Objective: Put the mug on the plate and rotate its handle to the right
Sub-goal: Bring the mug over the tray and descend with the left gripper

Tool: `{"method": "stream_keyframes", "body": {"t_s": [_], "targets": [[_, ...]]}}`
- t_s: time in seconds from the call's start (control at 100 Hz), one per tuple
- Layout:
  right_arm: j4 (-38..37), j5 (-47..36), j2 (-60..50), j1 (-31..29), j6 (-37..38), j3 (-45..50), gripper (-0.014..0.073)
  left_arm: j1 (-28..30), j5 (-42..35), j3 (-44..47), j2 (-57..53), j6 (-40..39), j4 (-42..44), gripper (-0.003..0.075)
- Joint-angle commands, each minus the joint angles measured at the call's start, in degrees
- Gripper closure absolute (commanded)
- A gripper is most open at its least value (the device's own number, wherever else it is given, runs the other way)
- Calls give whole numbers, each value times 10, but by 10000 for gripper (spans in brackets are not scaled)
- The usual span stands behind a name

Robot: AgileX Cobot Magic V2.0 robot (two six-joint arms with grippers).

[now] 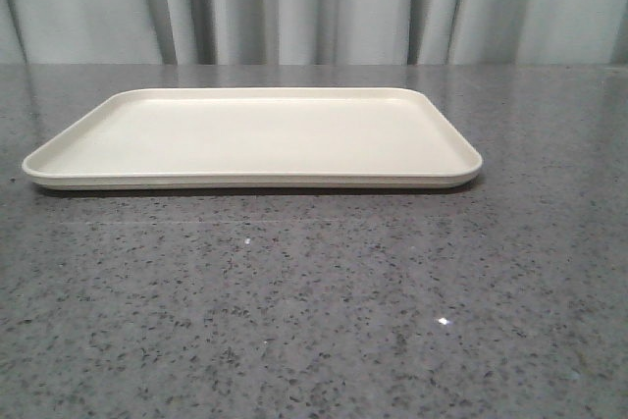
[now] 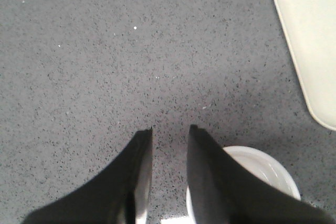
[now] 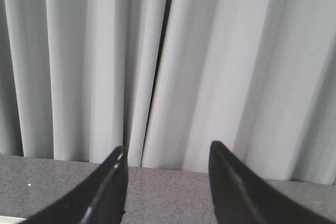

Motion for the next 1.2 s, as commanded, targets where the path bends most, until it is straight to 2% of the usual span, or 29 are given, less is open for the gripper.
{"method": "stream_keyframes", "body": {"t_s": [0.0, 0.62, 1.19], "targets": [[-5, -39, 7, 1, -5, -16, 218, 1, -7, 5, -6, -4, 7, 546], [-5, -22, 18, 1, -5, -16, 220, 1, -7, 126, -6, -4, 14, 545], [-5, -22, 18, 1, -5, -16, 220, 1, -11, 159, -5, -4, 23, 546]]}}
